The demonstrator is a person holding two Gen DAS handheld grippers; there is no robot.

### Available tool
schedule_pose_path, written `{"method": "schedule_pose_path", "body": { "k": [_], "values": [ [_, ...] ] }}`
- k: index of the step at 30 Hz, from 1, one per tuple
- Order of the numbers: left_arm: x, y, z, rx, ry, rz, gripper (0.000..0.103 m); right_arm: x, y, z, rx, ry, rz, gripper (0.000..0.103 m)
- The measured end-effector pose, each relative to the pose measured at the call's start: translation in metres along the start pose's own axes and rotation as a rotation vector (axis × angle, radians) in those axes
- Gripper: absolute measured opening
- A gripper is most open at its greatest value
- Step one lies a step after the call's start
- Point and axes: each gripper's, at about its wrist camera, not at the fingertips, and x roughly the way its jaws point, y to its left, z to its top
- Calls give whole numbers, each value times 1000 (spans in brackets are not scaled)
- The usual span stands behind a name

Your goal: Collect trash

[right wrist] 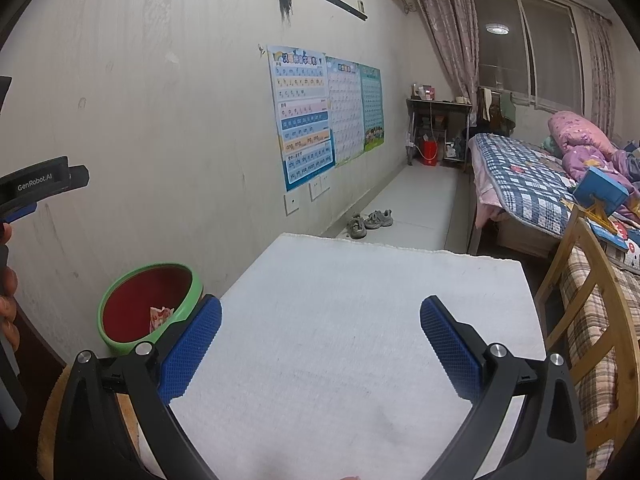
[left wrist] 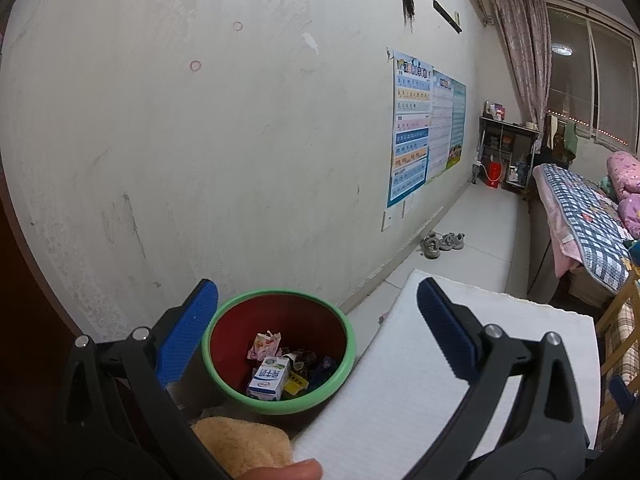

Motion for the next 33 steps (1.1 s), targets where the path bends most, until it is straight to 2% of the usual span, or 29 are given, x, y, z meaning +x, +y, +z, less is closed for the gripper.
{"method": "schedule_pose_path", "body": {
  "k": [25, 33],
  "values": [
    [1, 0, 0, -2, 16, -21, 98, 3, -3, -7, 5, 30, -6, 96],
    [0, -7, -1, 16, 25, -51, 98, -7, -3, 2, 19, -17, -7, 96]
  ]
}}
